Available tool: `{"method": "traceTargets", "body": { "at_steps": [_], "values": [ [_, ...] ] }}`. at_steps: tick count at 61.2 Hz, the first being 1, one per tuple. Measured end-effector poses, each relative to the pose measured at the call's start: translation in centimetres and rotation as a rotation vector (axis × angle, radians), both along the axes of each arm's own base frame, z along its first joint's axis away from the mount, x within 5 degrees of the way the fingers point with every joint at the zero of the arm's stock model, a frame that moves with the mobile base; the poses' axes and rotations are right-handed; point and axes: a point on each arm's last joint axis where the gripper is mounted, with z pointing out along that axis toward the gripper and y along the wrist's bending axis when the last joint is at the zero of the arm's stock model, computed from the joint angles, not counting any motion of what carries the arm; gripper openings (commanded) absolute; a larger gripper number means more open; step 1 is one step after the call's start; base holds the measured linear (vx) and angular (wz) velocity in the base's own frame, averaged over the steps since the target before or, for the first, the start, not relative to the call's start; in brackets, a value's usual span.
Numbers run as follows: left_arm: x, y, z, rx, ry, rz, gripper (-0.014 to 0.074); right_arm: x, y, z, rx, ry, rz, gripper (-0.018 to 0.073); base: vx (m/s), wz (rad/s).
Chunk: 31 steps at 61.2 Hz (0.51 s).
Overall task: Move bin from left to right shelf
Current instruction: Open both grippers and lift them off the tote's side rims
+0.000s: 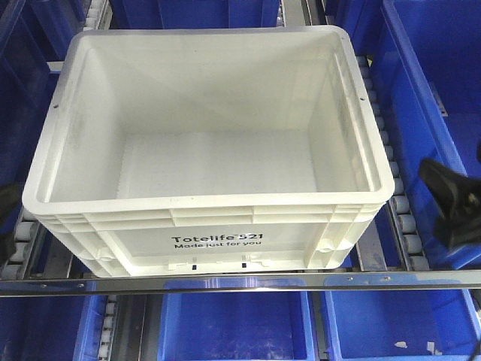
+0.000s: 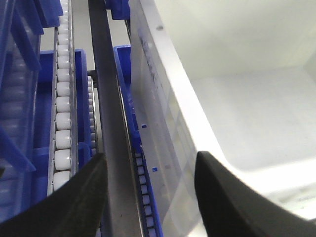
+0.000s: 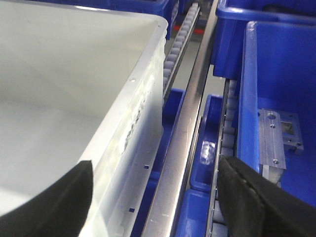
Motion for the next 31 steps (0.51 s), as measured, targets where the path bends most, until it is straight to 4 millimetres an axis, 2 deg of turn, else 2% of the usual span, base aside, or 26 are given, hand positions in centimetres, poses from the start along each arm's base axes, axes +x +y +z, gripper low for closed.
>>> {"method": "traceTargets", "body": {
  "at_steps": [6,13,21,31],
  "values": [
    [-1.6,0.3,0.7,-0.017,-0.085,0.0,0.0389,-2.3,-0.3,-1.1,-0.005,-0.062,0.002,0.052,0.0,0.0],
    [-2.6,0.6,0.9,-0.006,-0.122,0.0,0.0389,-3.6,-0.6,-2.3,-0.045,-0.134,-0.008,0.052,0.0,0.0],
    [-2.1,0.7,-0.6,0.066,-0.144,-0.001,0.0389,-3.3,-1.3,-3.1,-0.085,-0.209,-0.08,0.052,0.0,0.0],
    [-0.8,0.3,-2.1,0.095,-0.268,-0.026,0.0389,-2.1,-1.9,-3.8,-0.14,-0.219,-0.151,0.052,0.0,0.0]
  ]
}}
